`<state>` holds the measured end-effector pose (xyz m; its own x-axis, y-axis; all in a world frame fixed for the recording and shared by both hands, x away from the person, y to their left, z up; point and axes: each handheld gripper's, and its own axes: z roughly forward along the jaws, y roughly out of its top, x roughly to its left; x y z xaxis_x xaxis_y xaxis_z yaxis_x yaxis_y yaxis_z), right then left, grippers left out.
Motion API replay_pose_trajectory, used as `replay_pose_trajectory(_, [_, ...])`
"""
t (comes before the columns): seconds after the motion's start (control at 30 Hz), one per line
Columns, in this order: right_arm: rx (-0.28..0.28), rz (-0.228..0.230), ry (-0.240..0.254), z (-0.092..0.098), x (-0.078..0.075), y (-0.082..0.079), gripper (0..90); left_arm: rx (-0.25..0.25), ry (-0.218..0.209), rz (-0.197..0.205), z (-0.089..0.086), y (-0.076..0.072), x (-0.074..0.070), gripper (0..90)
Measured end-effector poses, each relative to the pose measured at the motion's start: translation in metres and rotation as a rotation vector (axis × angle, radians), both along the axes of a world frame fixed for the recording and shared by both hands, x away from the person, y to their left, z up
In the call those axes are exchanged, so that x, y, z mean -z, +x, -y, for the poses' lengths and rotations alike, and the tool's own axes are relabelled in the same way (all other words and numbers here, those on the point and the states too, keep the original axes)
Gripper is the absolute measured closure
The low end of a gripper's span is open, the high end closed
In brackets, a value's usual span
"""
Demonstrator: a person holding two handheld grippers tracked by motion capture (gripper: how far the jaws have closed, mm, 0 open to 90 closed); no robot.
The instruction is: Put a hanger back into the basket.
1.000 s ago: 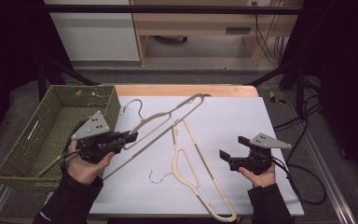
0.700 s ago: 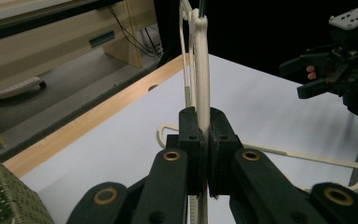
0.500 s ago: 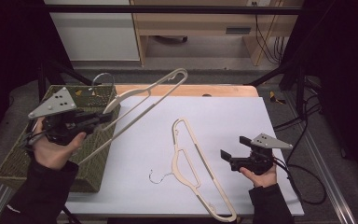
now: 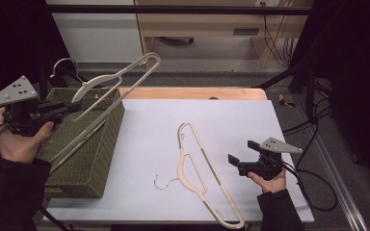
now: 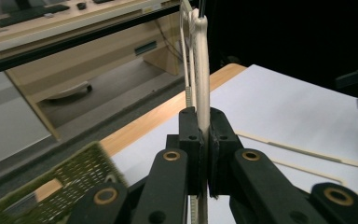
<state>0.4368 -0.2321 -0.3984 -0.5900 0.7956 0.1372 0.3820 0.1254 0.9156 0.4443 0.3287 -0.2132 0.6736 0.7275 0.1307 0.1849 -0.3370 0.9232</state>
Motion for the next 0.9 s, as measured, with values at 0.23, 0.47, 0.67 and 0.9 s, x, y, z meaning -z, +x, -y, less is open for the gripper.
replay_pose_trajectory(0.23, [0.006,-0.009,0.010,-0.001,0.000,0.000,6.3,-0.052,0.007,-0.007,-0.031,0.011,0.011,86.0])
replay_pose_trajectory(0.47, [0.004,-0.008,0.004,-0.001,0.001,0.000,6.2,-0.100,0.028,-0.016,-0.059,0.022,0.029,86.1])
replay_pose_trajectory(0.67, [0.003,-0.011,0.001,-0.001,0.001,0.001,6.2,-0.137,0.057,-0.058,-0.081,0.029,0.049,86.1])
replay_pose_trajectory(0.9, [0.002,-0.012,0.000,-0.002,0.001,0.001,6.2,-0.184,0.076,-0.103,-0.103,0.033,0.070,86.0])
